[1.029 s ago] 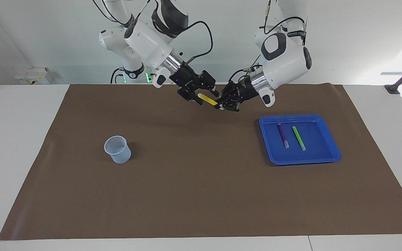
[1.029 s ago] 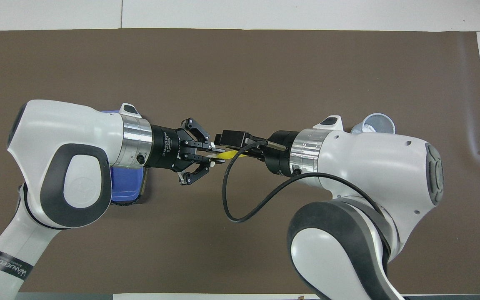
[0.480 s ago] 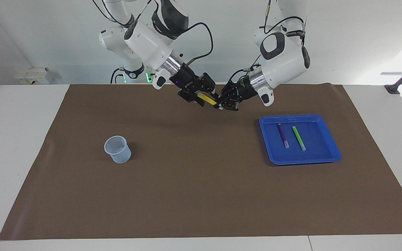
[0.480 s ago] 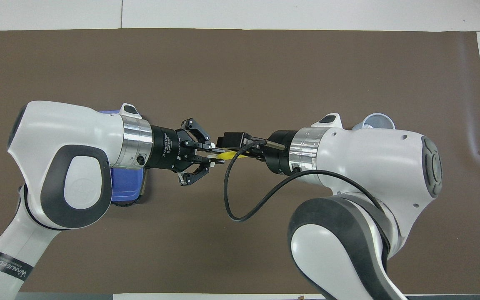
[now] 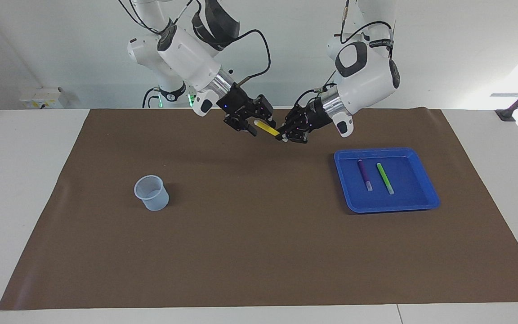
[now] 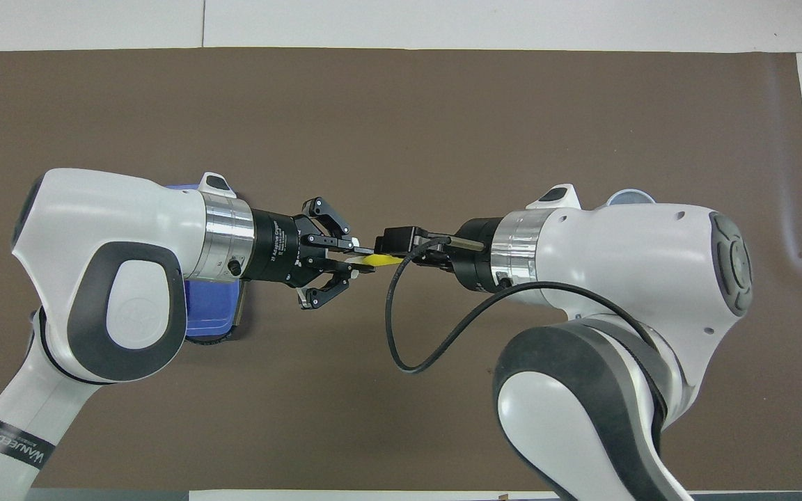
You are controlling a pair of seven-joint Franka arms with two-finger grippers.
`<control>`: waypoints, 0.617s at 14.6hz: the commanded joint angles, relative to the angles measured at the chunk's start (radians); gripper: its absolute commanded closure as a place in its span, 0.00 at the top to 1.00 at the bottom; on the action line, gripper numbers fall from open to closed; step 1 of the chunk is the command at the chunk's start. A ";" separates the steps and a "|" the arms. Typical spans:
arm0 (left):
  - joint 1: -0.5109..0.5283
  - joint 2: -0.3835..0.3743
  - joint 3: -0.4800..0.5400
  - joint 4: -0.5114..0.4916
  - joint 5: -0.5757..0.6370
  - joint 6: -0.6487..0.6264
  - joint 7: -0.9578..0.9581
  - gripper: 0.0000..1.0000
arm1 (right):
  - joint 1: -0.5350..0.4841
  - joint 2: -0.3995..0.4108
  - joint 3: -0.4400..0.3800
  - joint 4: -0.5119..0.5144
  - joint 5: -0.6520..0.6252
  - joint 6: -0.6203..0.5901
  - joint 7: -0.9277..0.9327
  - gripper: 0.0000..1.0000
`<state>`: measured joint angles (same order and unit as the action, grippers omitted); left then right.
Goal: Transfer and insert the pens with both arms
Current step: 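Close the right gripper on the yellow pen and open the left gripper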
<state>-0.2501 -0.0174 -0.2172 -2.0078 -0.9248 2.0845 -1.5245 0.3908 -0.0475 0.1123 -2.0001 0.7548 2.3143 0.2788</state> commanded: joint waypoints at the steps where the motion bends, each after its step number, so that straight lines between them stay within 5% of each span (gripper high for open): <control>1: -0.009 -0.035 0.010 -0.037 -0.020 0.019 0.018 0.00 | -0.012 -0.009 0.010 0.003 -0.025 -0.010 0.025 0.67; 4: -0.009 -0.035 0.010 -0.037 -0.019 0.020 0.018 0.00 | -0.012 -0.009 0.010 0.003 -0.025 -0.007 0.023 0.53; 8: -0.009 -0.035 0.010 -0.037 -0.020 0.020 0.018 0.00 | -0.013 -0.009 0.010 0.003 -0.025 -0.003 0.020 0.04; 9: -0.009 -0.035 0.010 -0.037 -0.019 0.020 0.018 0.00 | -0.013 -0.009 0.010 0.001 -0.025 -0.003 0.019 0.00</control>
<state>-0.2505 -0.0172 -0.2175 -2.0087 -0.9254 2.0864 -1.5242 0.3908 -0.0478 0.1141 -1.9959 0.7551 2.3157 0.2790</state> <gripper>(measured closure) 0.833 0.815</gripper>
